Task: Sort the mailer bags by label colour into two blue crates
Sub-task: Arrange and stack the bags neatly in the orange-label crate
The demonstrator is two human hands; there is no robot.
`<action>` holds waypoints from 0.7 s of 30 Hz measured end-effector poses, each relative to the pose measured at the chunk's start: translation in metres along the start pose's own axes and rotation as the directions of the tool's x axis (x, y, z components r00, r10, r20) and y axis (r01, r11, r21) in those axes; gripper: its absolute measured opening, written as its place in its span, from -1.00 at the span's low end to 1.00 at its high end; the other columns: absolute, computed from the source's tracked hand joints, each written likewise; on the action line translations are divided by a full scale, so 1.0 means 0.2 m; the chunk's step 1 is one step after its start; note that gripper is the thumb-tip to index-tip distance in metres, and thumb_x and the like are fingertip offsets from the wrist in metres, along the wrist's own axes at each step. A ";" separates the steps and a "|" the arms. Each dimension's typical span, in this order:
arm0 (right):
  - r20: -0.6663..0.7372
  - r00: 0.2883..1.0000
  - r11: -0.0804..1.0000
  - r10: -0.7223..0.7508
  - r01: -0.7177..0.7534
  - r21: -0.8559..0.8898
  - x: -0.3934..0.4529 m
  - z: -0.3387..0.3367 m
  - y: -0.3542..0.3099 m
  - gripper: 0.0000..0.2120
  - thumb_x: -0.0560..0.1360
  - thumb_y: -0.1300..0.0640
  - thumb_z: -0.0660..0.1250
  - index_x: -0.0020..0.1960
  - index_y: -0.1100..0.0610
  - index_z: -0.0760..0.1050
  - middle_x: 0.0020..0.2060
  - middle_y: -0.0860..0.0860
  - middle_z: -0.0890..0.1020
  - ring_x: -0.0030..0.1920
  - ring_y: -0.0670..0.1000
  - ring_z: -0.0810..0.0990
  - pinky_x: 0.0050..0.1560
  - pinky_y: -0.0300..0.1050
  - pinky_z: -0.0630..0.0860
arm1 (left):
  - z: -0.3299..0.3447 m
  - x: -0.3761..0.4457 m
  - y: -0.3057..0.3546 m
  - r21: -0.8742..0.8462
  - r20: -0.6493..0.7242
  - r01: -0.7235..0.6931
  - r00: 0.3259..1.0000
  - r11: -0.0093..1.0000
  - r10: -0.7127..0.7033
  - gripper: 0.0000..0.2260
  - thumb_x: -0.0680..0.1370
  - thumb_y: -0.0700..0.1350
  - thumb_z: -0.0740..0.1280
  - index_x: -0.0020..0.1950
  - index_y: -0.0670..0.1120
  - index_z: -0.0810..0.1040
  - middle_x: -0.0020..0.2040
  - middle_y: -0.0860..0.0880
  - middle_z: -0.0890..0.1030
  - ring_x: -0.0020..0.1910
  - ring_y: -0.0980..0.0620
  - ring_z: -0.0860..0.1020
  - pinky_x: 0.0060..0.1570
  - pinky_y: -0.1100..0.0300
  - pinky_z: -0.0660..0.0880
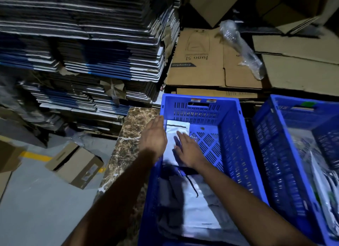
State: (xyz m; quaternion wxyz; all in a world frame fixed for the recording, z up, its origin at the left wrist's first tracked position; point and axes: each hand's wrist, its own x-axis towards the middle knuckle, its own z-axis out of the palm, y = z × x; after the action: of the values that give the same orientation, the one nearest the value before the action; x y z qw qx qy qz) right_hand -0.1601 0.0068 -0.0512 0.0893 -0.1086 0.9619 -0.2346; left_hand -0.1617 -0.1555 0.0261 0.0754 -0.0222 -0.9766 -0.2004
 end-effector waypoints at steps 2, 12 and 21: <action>0.076 0.997 0.999 0.002 -0.006 0.053 -0.15 -0.09 0.05 -0.51 0.59 -0.09 0.16 0.45 0.10 0.34 0.33 0.15 0.53 0.34 0.16 0.48 0.31 0.02 0.40 | 0.00 -0.01 -0.01 -0.015 -0.007 -0.041 0.999 0.999 0.041 -0.53 0.62 -0.17 0.10 0.56 -0.08 0.21 0.58 -0.04 0.19 0.54 -0.07 0.17 0.50 0.12 0.10; 0.437 0.899 0.986 0.017 0.059 -0.159 -0.67 -0.18 0.16 -0.05 0.22 -0.18 0.60 0.49 0.07 0.30 0.31 0.10 0.46 0.33 0.14 0.42 0.27 -0.11 0.40 | 0.01 -0.01 0.02 0.216 0.065 -0.218 0.976 0.952 0.209 -0.68 0.54 -0.14 0.22 0.28 -0.11 0.55 0.41 -0.07 0.46 0.51 -0.05 0.22 0.43 0.01 0.28; 0.270 0.957 0.957 -0.103 0.170 -0.236 -0.68 -0.25 0.17 -0.95 0.38 0.15 0.38 -0.19 0.02 0.56 -0.21 -0.03 0.69 -0.18 -0.06 0.62 -0.27 -0.21 0.41 | 0.04 -0.12 0.04 0.223 0.288 -0.406 0.896 0.886 0.338 -0.68 0.60 -0.03 0.10 0.28 0.07 0.53 0.05 -0.10 0.69 0.19 -0.02 0.58 0.53 -0.05 -0.01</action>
State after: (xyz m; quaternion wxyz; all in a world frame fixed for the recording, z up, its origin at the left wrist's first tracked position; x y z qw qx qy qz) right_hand -0.0466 0.0926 -0.0075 0.1810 -0.2151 0.9547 -0.0979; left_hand -0.1385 -0.1454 0.0186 -0.0040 -0.2238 -0.9738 -0.0389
